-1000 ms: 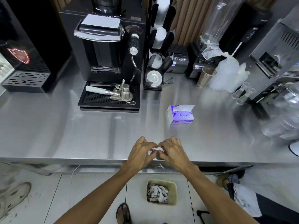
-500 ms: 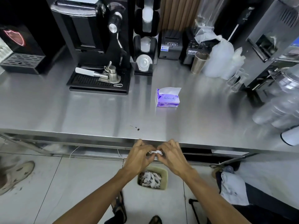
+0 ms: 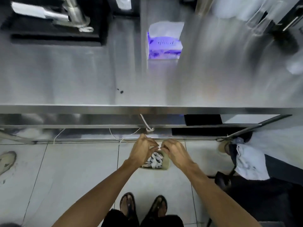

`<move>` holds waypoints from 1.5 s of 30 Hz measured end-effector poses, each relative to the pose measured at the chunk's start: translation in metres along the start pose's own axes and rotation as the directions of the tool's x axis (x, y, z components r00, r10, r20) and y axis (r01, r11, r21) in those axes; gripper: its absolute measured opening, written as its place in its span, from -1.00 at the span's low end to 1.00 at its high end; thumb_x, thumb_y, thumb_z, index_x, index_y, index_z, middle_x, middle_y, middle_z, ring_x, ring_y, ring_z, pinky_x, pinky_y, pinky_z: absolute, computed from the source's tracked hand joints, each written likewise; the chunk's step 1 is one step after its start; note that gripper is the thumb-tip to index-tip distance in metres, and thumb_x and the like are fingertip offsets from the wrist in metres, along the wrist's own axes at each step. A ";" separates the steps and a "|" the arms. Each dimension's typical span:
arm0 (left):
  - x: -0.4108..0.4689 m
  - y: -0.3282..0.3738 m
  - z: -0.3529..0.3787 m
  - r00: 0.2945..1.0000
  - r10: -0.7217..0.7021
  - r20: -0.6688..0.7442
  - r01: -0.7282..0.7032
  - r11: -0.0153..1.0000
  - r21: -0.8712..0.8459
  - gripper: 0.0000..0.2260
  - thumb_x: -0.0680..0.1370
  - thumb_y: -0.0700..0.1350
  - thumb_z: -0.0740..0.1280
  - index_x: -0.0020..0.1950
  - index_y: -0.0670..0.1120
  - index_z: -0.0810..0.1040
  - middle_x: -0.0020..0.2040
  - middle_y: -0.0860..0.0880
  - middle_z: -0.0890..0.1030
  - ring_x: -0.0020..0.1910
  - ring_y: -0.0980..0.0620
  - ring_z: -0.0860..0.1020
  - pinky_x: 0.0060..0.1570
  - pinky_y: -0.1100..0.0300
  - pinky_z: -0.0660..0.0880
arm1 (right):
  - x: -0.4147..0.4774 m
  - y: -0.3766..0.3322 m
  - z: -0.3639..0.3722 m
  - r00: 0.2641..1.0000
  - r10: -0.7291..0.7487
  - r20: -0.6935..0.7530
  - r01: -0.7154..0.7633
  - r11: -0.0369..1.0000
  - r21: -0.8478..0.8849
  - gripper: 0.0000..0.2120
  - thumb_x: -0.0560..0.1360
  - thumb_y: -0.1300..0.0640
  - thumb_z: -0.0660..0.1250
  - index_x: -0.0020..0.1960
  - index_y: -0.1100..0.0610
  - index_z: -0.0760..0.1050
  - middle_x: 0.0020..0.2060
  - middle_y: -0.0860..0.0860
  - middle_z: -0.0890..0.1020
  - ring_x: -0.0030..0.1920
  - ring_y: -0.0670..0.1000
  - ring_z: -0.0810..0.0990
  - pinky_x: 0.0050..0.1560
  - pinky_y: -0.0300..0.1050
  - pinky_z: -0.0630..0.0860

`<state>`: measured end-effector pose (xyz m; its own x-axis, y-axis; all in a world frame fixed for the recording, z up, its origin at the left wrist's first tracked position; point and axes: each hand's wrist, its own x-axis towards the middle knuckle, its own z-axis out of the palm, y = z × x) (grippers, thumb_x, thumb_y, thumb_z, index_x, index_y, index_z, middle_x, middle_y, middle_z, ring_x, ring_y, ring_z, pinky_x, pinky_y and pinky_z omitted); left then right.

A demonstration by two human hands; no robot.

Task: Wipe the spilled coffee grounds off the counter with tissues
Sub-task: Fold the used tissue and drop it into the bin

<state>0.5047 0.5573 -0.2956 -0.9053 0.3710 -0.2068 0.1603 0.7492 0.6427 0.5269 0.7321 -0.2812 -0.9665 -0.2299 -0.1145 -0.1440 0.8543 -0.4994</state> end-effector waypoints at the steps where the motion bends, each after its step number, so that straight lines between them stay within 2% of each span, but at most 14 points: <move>1: 0.008 -0.013 0.013 1.000 0.013 -0.022 -0.012 1.000 0.017 -0.81 0.55 -0.06 0.37 0.11 -0.09 0.65 0.23 -0.15 0.53 0.26 -0.10 0.42 0.11 0.38 0.18 | 0.002 0.010 0.021 1.000 0.007 0.001 -0.007 1.000 -0.001 -0.93 0.52 0.26 0.33 -0.07 0.25 0.58 -0.12 0.12 0.63 -0.10 0.11 0.58 -0.05 -0.13 0.49; 3: 0.020 -0.049 0.049 1.000 -0.006 0.023 0.005 0.999 0.034 -0.83 0.55 -0.05 0.37 0.08 -0.08 0.66 0.20 -0.14 0.56 0.24 -0.08 0.43 0.20 0.23 0.27 | 0.006 0.033 0.066 1.000 0.006 0.015 -0.006 1.000 -0.009 -0.91 0.52 0.30 0.32 -0.07 0.28 0.60 -0.12 0.13 0.64 -0.10 0.11 0.60 -0.07 -0.15 0.47; 5: 0.029 -0.076 0.079 0.997 -0.013 0.078 0.012 1.000 0.011 -0.82 0.55 -0.06 0.36 0.08 -0.09 0.66 0.18 -0.13 0.57 0.22 -0.06 0.45 0.22 0.16 0.31 | 0.011 0.058 0.110 0.999 0.027 0.041 -0.027 1.000 -0.015 -0.89 0.51 0.30 0.32 -0.05 0.29 0.61 -0.09 0.15 0.64 -0.09 0.13 0.61 -0.04 -0.10 0.50; 8: 0.042 -0.119 0.124 0.993 0.033 0.113 -0.042 0.996 0.082 -0.79 0.58 -0.09 0.33 0.14 -0.13 0.64 0.21 -0.12 0.57 0.23 -0.06 0.46 0.13 0.30 0.27 | 0.018 0.090 0.166 0.994 0.042 0.103 -0.041 0.999 -0.014 -0.87 0.50 0.27 0.33 -0.01 0.25 0.64 0.00 0.13 0.59 -0.08 0.13 0.60 0.00 -0.06 0.54; 9: 0.043 -0.130 0.137 0.989 0.058 0.133 -0.073 0.991 0.112 -0.78 0.58 -0.09 0.32 0.16 -0.14 0.63 0.23 -0.13 0.55 0.25 -0.07 0.45 0.14 0.29 0.27 | 0.019 0.099 0.179 0.992 0.056 0.116 -0.055 0.998 -0.006 -0.86 0.50 0.25 0.34 0.01 0.23 0.64 0.02 0.10 0.56 -0.08 0.10 0.60 0.00 -0.06 0.54; 12: 0.051 -0.151 0.162 0.981 0.075 0.180 -0.102 0.984 0.147 -0.79 0.57 -0.05 0.32 0.14 -0.06 0.65 0.18 -0.10 0.59 0.23 -0.13 0.47 0.25 0.08 0.38 | 0.022 0.118 0.209 0.988 0.084 0.128 -0.088 0.996 0.028 -0.83 0.53 0.21 0.34 0.06 0.19 0.65 0.03 0.05 0.53 -0.06 0.04 0.57 0.03 -0.13 0.52; 16: 0.053 -0.153 0.162 0.987 0.038 0.158 -0.063 0.986 0.152 -0.82 0.55 -0.04 0.32 0.05 -0.02 0.69 0.05 -0.01 0.66 0.08 -0.06 0.52 0.14 0.11 0.45 | 0.022 0.120 0.210 0.980 0.137 0.141 -0.139 0.990 0.002 -0.79 0.55 0.18 0.27 0.09 0.12 0.65 0.05 0.02 0.57 0.03 0.03 0.56 0.09 -0.08 0.52; 19: 0.043 -0.133 0.136 0.992 0.042 0.123 -0.062 0.985 0.163 -0.83 0.55 -0.02 0.32 0.01 -0.01 0.69 0.04 0.06 0.67 0.08 -0.02 0.51 0.11 0.15 0.45 | 0.013 0.100 0.178 0.974 0.192 0.119 -0.189 0.981 -0.036 -0.77 0.56 0.12 0.24 0.11 0.11 0.62 0.06 0.01 0.60 0.01 0.08 0.58 0.03 -0.01 0.53; 24: 0.015 -0.072 0.065 0.997 0.024 0.080 -0.036 0.987 0.157 -0.83 0.53 0.03 0.33 -0.08 0.01 0.69 -0.03 0.09 0.66 0.04 0.04 0.52 0.02 0.20 0.47 | -0.007 0.046 0.092 0.974 0.203 0.104 -0.193 0.976 -0.098 -0.77 0.58 0.00 0.23 0.04 0.08 0.61 -0.04 -0.01 0.62 -0.03 0.07 0.58 -0.03 -0.04 0.52; 28: -0.009 -0.007 -0.005 0.996 0.061 0.066 -0.071 0.983 0.170 -0.80 0.55 0.03 0.30 -0.03 0.00 0.68 0.01 0.08 0.66 0.03 0.01 0.48 0.07 0.11 0.46 | -0.018 -0.005 0.013 0.973 0.204 0.112 -0.189 0.974 -0.128 -0.74 0.58 -0.07 0.22 0.00 0.05 0.60 -0.09 0.00 0.64 -0.07 0.07 0.59 -0.08 -0.08 0.49; 32: -0.021 0.051 -0.069 0.995 0.096 0.001 -0.094 0.980 0.175 -0.79 0.54 0.02 0.30 0.06 -0.01 0.68 0.12 0.03 0.65 0.12 0.00 0.52 0.09 0.15 0.43 | -0.020 -0.051 -0.062 0.980 0.175 0.092 -0.161 0.976 -0.144 -0.75 0.56 -0.05 0.21 0.03 0.05 0.60 -0.05 0.03 0.65 -0.04 0.10 0.61 -0.06 -0.08 0.52; 37: -0.024 0.111 -0.140 0.992 0.088 -0.091 -0.068 0.976 0.206 -0.80 0.51 0.02 0.27 -0.07 0.02 0.67 -0.07 0.06 0.67 -0.10 0.02 0.61 -0.04 0.12 0.54 | -0.011 -0.096 -0.150 0.993 0.115 0.001 -0.112 0.971 -0.213 -0.74 0.53 -0.04 0.19 -0.05 0.04 0.60 -0.13 0.04 0.68 -0.07 0.12 0.63 -0.11 -0.06 0.51; 40: -0.023 0.135 -0.168 0.992 0.042 -0.120 -0.016 0.978 0.209 -0.83 0.48 0.03 0.29 -0.09 0.03 0.66 -0.13 0.05 0.67 -0.15 0.00 0.63 -0.12 0.10 0.58 | -0.001 -0.112 -0.190 0.993 0.081 -0.083 -0.101 0.959 -0.266 -0.77 0.50 -0.02 0.21 -0.15 0.07 0.58 -0.19 0.06 0.67 -0.15 0.15 0.63 -0.18 -0.07 0.48; 45: -0.010 0.159 -0.202 0.975 0.093 -0.200 -0.047 0.973 0.224 -0.82 0.50 0.00 0.29 -0.04 0.03 0.67 -0.09 0.05 0.67 -0.13 -0.01 0.60 -0.18 0.17 0.49 | 0.026 -0.123 -0.232 0.983 0.041 -0.180 -0.086 0.965 -0.248 -0.74 0.46 -0.04 0.20 -0.14 0.05 0.62 -0.20 -0.01 0.68 -0.21 0.09 0.61 -0.18 -0.08 0.54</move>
<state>0.4595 0.5615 -0.0425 -0.9468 0.3217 0.0059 0.2866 0.8348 0.4700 0.4698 0.7289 -0.0238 -0.9941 -0.1065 0.0215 -0.1084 0.9598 -0.2589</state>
